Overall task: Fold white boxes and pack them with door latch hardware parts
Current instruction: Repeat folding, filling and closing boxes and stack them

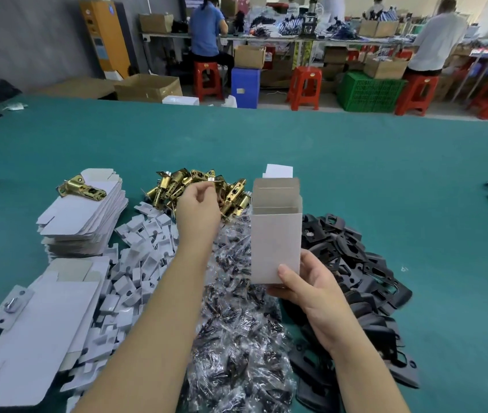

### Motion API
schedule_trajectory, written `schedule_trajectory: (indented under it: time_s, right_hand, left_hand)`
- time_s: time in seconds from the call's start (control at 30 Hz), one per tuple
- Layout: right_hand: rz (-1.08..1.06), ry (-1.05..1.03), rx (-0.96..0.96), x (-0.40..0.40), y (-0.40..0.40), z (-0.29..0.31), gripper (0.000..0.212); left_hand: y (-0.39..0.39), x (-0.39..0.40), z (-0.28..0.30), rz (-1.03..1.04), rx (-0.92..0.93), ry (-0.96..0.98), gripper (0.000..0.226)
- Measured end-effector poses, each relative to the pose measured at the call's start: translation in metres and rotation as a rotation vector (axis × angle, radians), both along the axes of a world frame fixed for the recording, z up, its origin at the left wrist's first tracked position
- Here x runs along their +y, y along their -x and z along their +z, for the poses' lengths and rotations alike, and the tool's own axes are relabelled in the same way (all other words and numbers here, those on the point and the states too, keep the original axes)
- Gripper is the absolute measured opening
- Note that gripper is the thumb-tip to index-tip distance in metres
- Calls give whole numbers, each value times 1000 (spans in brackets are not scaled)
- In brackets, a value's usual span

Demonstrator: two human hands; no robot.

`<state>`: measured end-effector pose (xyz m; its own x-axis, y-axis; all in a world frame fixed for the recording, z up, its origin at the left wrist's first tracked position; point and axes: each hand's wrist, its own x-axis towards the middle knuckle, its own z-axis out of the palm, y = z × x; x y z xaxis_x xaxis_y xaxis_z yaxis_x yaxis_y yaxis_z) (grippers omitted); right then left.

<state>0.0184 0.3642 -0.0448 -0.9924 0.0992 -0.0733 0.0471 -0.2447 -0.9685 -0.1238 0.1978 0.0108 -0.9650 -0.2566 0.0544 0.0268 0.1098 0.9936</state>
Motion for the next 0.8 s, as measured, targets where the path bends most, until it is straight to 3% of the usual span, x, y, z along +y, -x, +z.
schedule_trajectory:
  time_s: [0.07, 0.17, 0.27, 0.37, 0.53, 0.8]
  right_hand:
    - [4, 5, -11, 0, 0, -1, 46]
    - [-7, 12, -23, 1, 1, -1, 40]
    - [-21, 21, -29, 4, 2, -3, 40]
    - [-20, 18, -36, 4, 3, -4, 47]
    - [-7, -26, -44, 4, 3, -8, 38]
    - [-36, -68, -48, 2, 5, -10, 35]
  left_hand:
    - [26, -4, -2, 58, -19, 210, 24]
    - [55, -16, -15, -37, -95, 642, 48]
    - [68, -26, -28, -122, -128, 827, 58]
    - [76, -33, -34, -82, -101, 888, 50]
    - [73, -38, -28, -68, -59, 956, 37]
    - [49, -42, 37, -86, 157, 727, 20]
